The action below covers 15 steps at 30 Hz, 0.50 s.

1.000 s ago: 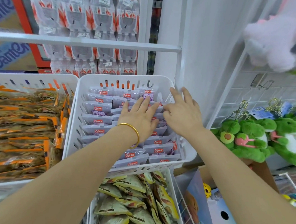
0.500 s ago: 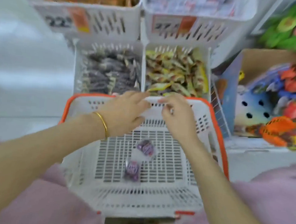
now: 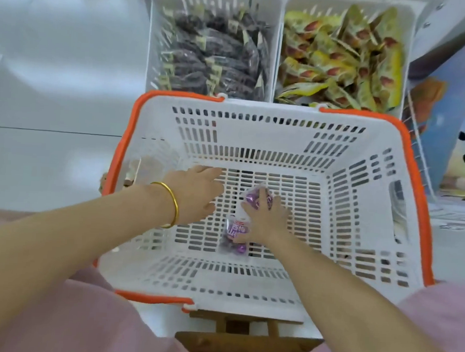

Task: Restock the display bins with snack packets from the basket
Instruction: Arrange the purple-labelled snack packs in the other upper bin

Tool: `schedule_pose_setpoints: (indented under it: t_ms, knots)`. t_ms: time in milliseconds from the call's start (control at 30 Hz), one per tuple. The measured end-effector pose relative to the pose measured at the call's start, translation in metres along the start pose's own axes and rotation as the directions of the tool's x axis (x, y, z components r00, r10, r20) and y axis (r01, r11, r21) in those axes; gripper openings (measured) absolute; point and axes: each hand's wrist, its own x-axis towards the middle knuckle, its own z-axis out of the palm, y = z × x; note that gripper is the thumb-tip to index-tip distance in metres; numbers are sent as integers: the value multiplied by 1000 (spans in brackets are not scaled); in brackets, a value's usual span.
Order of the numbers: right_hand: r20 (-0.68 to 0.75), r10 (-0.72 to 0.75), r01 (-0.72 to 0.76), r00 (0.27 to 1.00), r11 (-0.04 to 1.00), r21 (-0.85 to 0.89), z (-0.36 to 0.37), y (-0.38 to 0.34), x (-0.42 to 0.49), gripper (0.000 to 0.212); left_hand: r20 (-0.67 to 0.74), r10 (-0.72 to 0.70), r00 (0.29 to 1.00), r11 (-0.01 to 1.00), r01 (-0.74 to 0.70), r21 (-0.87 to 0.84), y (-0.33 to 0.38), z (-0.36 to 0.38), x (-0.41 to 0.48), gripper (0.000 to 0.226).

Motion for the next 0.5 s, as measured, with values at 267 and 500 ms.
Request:
schedule_pose_setpoints:
  t_ms: [267, 500]
  knots:
    - [-187, -45, 66, 981, 992, 108, 11, -4, 2, 54, 46, -39, 998, 993, 44, -107, -15, 7, 10, 38]
    - [-185, 38, 26, 982, 944, 328, 10, 6, -1, 27, 71, -38, 997, 983, 50, -176, -5, 3, 16, 38]
